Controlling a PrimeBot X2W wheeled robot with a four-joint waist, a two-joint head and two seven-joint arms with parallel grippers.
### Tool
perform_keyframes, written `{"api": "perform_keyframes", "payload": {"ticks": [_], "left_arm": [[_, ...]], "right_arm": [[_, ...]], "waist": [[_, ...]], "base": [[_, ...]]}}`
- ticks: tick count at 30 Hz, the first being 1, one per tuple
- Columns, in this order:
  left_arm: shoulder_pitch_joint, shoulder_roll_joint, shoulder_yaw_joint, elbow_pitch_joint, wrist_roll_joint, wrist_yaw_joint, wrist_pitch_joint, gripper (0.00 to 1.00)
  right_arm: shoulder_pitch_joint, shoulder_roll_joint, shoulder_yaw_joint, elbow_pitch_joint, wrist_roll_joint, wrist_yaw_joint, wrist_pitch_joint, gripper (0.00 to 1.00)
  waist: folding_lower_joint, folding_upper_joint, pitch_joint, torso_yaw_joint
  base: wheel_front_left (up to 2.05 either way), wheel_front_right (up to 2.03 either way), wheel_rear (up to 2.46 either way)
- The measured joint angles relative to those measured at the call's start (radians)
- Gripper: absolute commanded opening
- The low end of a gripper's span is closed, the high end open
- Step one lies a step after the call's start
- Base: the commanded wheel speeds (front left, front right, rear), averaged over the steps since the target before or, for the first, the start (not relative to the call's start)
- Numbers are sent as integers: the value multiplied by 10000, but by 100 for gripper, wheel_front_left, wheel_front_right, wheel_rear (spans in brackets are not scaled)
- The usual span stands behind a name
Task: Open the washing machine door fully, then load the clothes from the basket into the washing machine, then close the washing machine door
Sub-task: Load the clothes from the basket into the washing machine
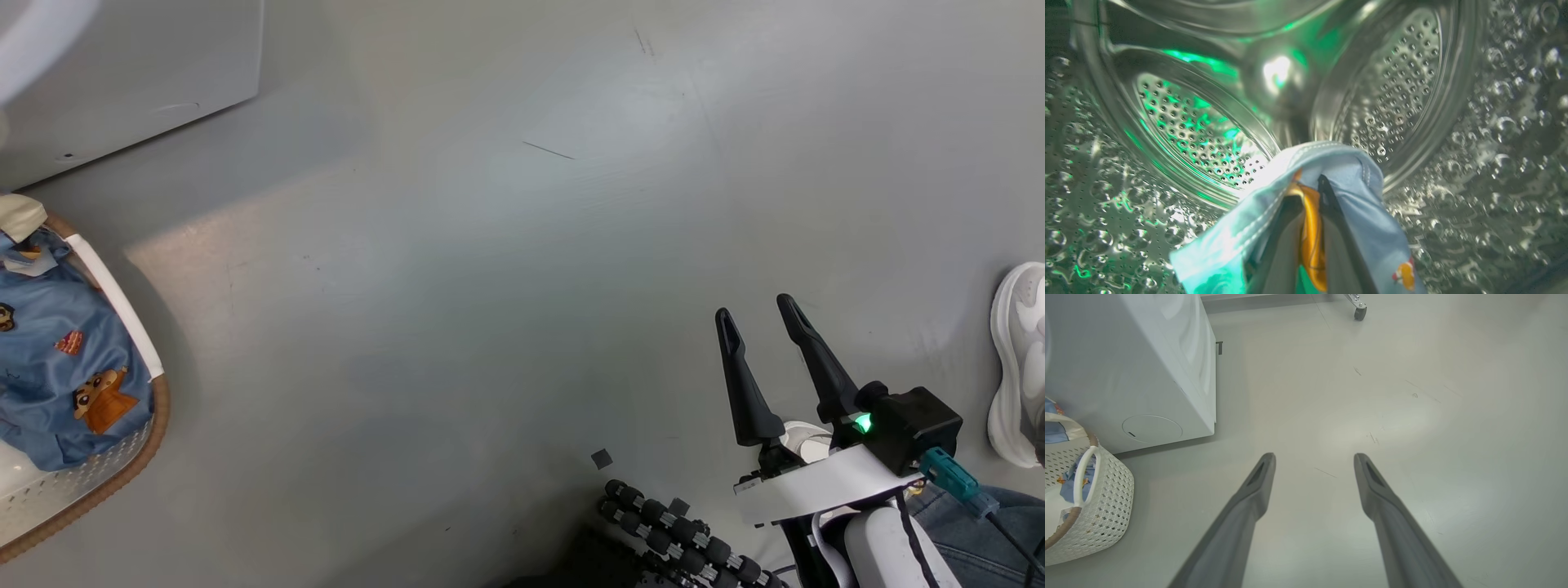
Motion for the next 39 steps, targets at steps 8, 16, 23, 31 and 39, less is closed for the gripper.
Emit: {"api": "perform_keyframes", "payload": {"ticks": [8,16,23,31,39], "left_arm": [[-861,94,25,163,12,117,-746,0],[-1370,146,-209,825,347,261,-807,0],[-1207,-82,-619,2000,539,261,-380,7],[-1197,-186,-828,2665,704,336,-132,100],[-1192,-719,-750,3260,616,422,-132,100]], "right_arm": [[-105,4,25,38,2,0,0,100],[-159,4,219,115,86,0,0,100],[-307,8,33,165,90,0,0,100],[-346,6,-42,153,90,0,0,100],[-365,2,-144,155,77,0,0,100]], "waist": [[0,0,170,48],[-1,0,213,74],[-1,0,74,236],[-1,0,-178,458],[-2,0,-532,713]], "base": [[0,0,0],[0,0,0],[0,0,0],[0,0,0],[0,0,0]]}}
